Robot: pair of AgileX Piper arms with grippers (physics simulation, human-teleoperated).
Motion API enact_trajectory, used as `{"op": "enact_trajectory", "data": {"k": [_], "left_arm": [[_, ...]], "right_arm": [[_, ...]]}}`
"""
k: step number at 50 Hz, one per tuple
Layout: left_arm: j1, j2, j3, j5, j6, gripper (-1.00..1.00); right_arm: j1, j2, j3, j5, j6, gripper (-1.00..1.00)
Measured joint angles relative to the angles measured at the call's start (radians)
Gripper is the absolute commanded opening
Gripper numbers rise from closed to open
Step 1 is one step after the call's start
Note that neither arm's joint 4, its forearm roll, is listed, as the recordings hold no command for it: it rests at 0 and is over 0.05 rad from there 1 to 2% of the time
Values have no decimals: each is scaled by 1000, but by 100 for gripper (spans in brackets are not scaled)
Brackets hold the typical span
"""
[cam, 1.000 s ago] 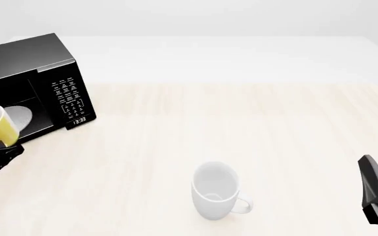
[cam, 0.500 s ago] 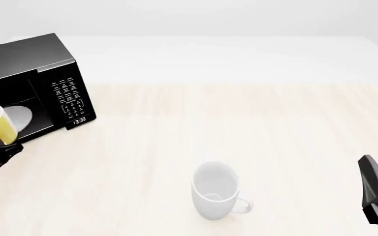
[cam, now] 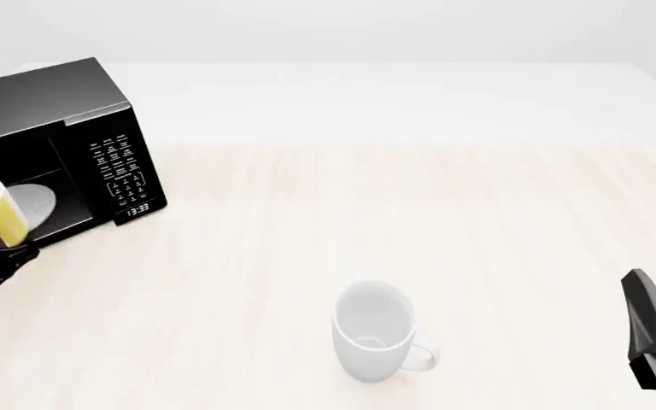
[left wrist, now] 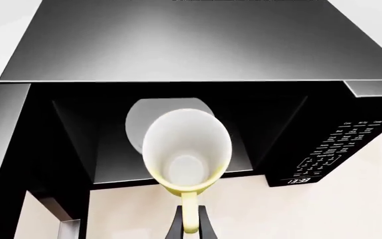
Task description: Put the yellow and white mug in the microwave and close it.
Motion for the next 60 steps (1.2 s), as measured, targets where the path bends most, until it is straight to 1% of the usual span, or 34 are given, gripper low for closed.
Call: {"op": "enact_trajectory", "data": {"k": [32, 60], "left_arm": [[14, 58, -47, -20, 7, -100], [33, 71, -107, -1, 1, -100]], "right_arm": [[0, 0, 0, 0, 0, 100], [0, 0, 0, 0, 0, 100]]}}
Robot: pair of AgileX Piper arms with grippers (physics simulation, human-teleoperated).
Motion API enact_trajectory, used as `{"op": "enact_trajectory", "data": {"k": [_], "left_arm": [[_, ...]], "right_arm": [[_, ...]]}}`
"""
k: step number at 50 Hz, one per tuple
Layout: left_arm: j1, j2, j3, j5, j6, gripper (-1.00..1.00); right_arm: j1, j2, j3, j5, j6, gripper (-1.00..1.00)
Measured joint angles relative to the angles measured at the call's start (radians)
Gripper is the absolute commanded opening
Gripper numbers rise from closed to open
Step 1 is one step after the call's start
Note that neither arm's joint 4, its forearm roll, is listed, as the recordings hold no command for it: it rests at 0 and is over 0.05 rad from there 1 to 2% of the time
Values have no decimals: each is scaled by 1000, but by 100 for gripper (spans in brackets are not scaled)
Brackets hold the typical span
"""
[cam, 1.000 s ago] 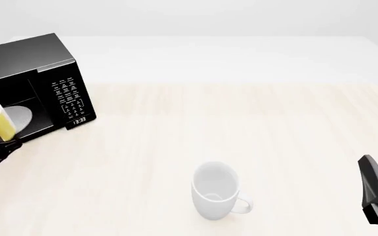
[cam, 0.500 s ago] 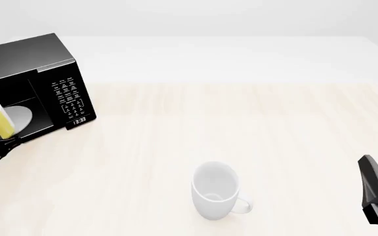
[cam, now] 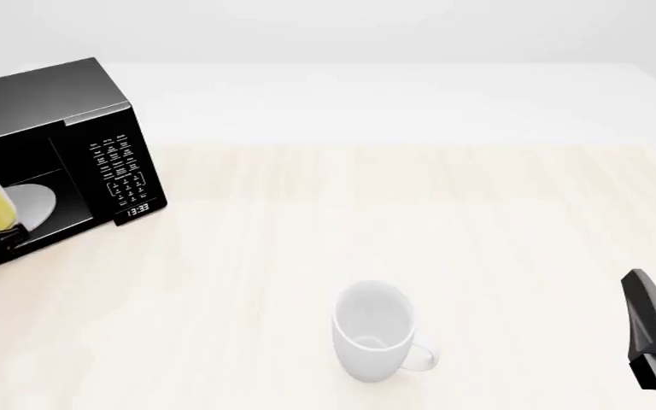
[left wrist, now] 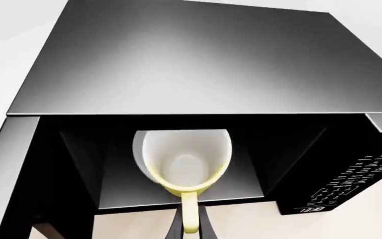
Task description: Put the yellow and white mug in the microwave and close it.
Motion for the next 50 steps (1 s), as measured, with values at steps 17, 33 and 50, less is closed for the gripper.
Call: {"op": "enact_trajectory", "data": {"k": [17, 33, 50], "left_arm": [[9, 20, -51, 15, -6, -100], [20, 59, -94, 21, -4, -100], [23, 91, -144, 41, -8, -100]], "right_arm": [[0, 0, 0, 0, 0, 100], [0, 0, 0, 0, 0, 100], [0, 0, 0, 0, 0, 100]]}}
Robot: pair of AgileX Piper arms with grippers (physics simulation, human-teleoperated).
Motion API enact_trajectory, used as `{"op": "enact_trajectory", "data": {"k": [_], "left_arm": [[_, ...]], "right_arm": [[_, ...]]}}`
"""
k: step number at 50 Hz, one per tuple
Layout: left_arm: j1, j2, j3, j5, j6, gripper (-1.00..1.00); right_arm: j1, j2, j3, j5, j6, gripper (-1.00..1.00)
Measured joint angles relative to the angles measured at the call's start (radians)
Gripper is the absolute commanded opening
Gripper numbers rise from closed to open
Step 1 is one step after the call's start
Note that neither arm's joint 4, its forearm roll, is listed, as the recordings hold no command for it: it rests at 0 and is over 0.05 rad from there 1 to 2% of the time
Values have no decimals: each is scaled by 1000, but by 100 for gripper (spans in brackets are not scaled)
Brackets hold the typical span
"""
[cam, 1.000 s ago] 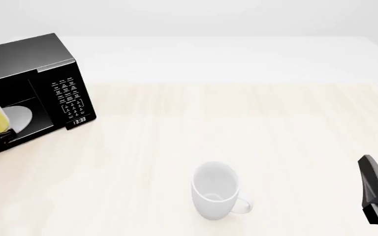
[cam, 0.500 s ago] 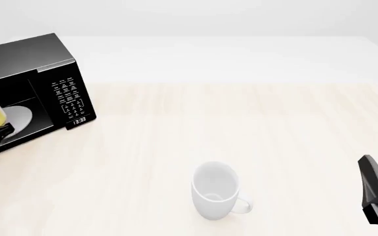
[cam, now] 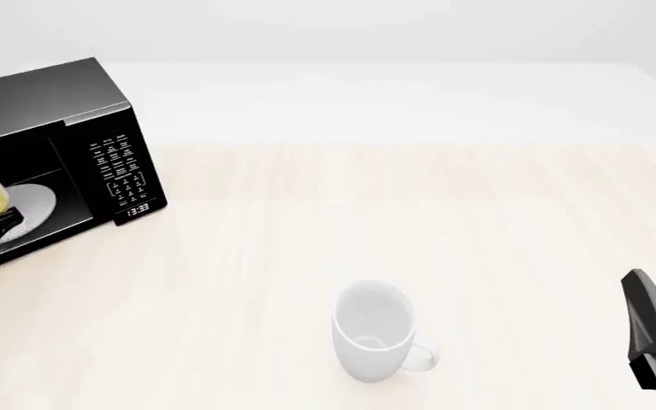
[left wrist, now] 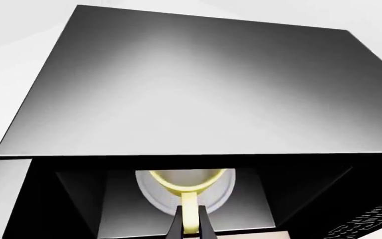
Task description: Put the yellow and white mug in the microwave and close it.
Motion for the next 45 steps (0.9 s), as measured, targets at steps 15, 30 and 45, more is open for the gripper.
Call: {"op": "enact_trajectory", "data": {"k": [15, 30, 45], "left_arm": [[2, 48, -35, 6, -3, -100], [0, 92, -62, 9, -2, -100], [0, 107, -87, 21, -2, -100]], "right_arm": [[0, 0, 0, 0, 0, 100], [0, 0, 0, 0, 0, 100], [0, 0, 0, 0, 0, 100]]}}
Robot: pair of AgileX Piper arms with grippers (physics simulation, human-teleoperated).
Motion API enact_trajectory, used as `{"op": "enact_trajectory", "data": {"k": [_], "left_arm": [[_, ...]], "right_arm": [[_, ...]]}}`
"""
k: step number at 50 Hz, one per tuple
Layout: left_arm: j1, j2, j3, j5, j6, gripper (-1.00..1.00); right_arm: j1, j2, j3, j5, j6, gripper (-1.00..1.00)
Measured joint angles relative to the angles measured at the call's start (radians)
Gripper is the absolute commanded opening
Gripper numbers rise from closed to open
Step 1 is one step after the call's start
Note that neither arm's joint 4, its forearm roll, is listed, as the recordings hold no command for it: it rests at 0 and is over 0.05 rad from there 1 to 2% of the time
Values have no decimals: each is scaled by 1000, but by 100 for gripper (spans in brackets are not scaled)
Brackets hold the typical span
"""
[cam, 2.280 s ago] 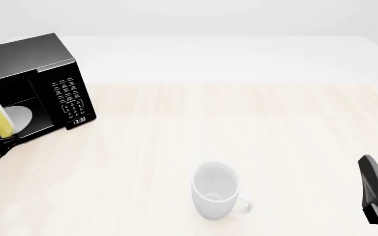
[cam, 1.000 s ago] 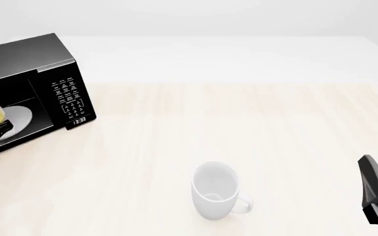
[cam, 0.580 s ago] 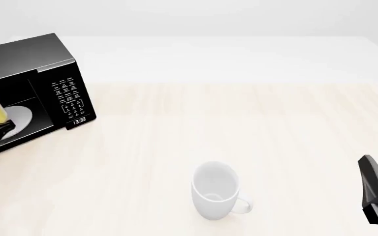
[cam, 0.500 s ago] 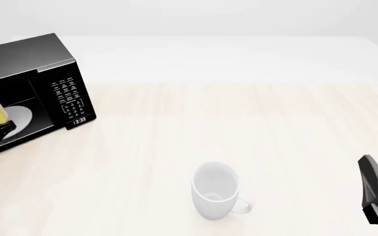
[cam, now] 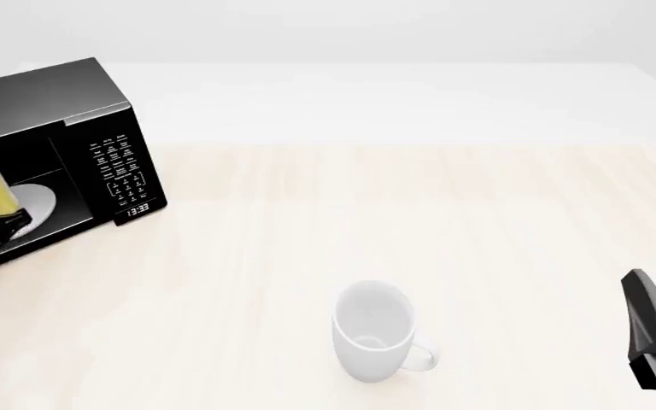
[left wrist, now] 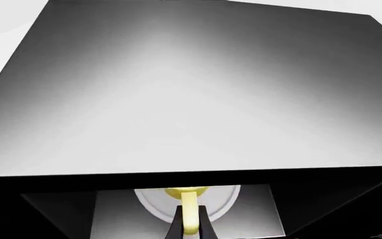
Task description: Put the yellow and white mug in the microwave and close it.
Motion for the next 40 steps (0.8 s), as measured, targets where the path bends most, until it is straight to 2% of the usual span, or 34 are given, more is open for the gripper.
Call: {"op": "enact_trajectory", "data": {"k": [13, 14, 40], "left_arm": [[1, 3, -13, 6, 0, -100], [2, 3, -13, 6, 0, 100], [4, 39, -25, 25, -7, 100]], "right_arm": [[0, 0, 0, 0, 0, 100], [0, 0, 0, 0, 0, 100], [0, 0, 0, 0, 0, 100]]}}
